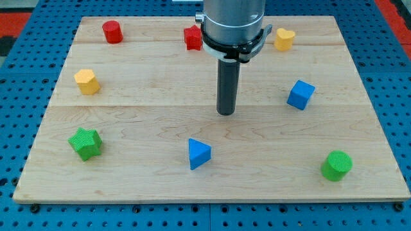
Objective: Move the green circle towards the green star
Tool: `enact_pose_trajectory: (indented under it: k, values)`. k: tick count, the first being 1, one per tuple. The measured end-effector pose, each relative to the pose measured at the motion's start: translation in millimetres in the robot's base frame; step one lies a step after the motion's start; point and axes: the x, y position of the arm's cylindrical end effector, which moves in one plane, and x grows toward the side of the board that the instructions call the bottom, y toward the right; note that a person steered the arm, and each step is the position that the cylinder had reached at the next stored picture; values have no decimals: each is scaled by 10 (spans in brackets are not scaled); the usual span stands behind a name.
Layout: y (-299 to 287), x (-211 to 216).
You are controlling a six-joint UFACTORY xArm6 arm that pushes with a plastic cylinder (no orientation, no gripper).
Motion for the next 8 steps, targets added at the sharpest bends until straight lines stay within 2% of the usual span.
enact_pose_trajectory:
  k: [1,3,4,5,6,7,8]
  values:
    - [3,121]
    - [466,610]
    - [1272,336]
    - [2325,682]
    - [2639,1092]
    - [1806,1264]
    - [1067,770]
